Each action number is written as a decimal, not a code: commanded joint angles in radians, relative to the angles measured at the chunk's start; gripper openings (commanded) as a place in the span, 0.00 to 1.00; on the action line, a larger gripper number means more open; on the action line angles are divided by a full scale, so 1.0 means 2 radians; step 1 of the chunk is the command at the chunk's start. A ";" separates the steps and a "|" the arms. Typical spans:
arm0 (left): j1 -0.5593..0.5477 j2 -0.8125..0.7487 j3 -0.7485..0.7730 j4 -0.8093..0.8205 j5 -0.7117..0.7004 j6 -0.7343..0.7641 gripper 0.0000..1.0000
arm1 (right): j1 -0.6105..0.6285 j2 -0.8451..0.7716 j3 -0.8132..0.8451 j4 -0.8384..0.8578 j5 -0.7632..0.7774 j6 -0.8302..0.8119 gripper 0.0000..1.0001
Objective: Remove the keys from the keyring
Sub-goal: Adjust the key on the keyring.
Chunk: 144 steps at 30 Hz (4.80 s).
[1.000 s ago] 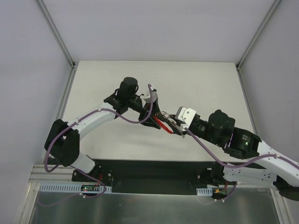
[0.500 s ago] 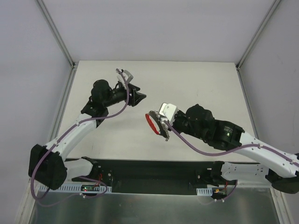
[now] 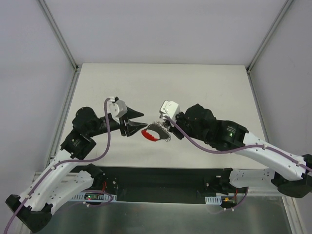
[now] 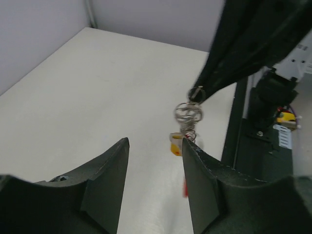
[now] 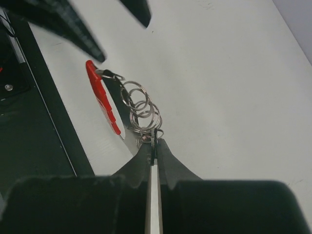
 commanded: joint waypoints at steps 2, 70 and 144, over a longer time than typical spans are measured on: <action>-0.080 -0.022 0.000 -0.013 -0.013 -0.001 0.47 | -0.001 0.019 0.055 -0.018 0.007 0.039 0.01; -0.138 0.066 -0.050 0.175 0.020 0.086 0.26 | 0.000 0.009 0.053 -0.022 -0.020 0.055 0.01; -0.113 0.233 -0.026 0.625 0.291 -0.159 0.00 | -0.001 -0.116 -0.064 0.073 -0.055 0.041 0.01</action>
